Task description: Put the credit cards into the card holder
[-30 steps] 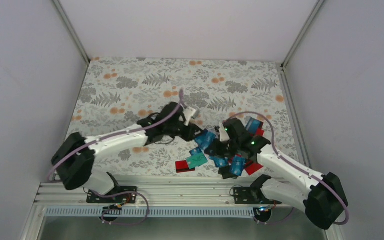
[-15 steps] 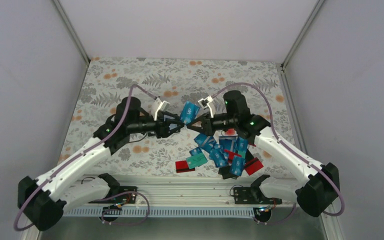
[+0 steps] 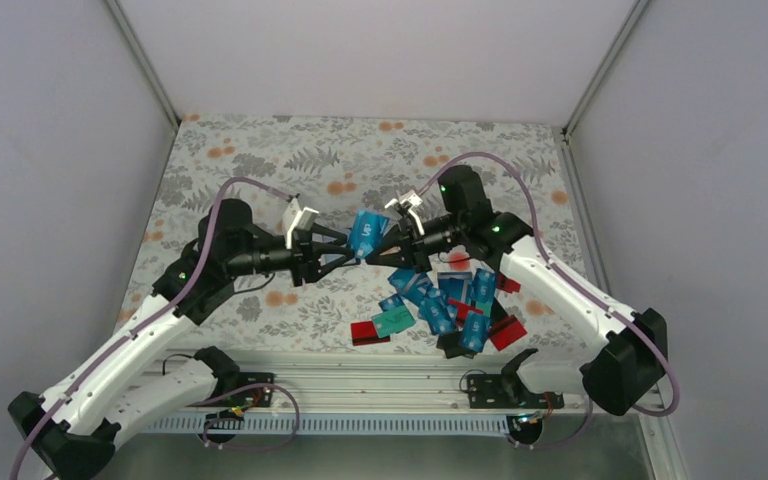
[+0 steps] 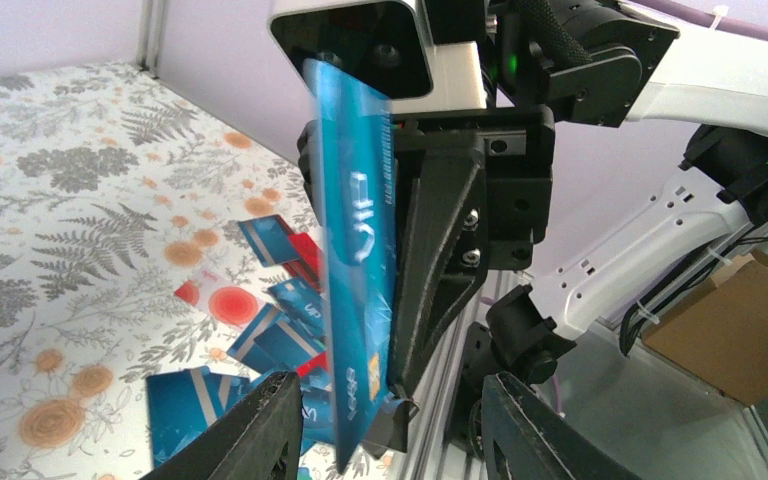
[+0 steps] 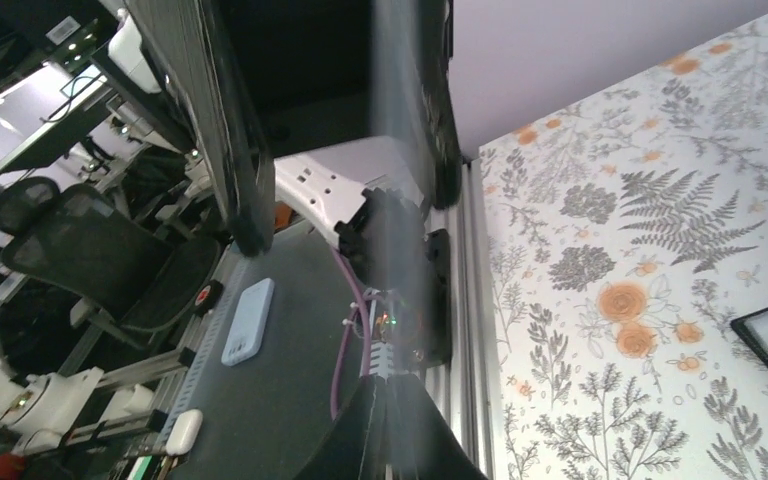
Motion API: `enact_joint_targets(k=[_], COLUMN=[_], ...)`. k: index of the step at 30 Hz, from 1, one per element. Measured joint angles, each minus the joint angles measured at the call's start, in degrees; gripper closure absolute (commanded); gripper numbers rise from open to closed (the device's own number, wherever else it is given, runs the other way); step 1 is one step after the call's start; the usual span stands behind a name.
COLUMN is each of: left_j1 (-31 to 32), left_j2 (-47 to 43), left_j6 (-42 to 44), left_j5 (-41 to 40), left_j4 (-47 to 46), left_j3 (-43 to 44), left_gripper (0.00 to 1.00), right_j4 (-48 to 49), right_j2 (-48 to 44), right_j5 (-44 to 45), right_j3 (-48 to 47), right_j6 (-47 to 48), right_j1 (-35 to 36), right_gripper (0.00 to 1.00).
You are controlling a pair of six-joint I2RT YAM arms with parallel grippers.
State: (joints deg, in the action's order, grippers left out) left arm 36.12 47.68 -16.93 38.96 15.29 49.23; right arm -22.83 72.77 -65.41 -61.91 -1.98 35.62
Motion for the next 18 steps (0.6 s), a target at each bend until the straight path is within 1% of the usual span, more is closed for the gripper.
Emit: enact_joint_targets(k=[4,6,9,11,16,18], left_j1=[0.0,0.0,0.0,0.0,0.0,0.0], left_j2=[0.39,0.81,1.9,2.95,5.01,5.27], left_j6=[1.01,1.42,1.79,2.21,2.67,2.93], left_j5=[-1.11,-1.29,-1.07,-0.66,1.73,3.15], left_j4=[2.23,2.86,3.26,3.3,3.52,3.41], left_j3=[2.6,3.78,4.7,4.9,4.96,4.98], left_gripper=[0.57,0.6,0.69,0.73,0.87,0.97], right_j4=[-1.7,-2.67,-3.23,-3.45,-3.8,-4.02], right_j2=[0.81,1.09,1.16,1.16,1.2,1.25], right_j5=[-2.25,-3.08,-3.78,-3.89,-3.74,-3.52], right_j3=[-0.07,-0.07,-0.07,-0.13,-0.24,-0.26], right_j6=[3.32,4.72,6.05,6.6,7.39,7.63], right_j1=[0.7,1.31,1.9,2.12,2.43,2.49], right_gripper=[0.96,0.96,0.96,0.96,0.96,0.96])
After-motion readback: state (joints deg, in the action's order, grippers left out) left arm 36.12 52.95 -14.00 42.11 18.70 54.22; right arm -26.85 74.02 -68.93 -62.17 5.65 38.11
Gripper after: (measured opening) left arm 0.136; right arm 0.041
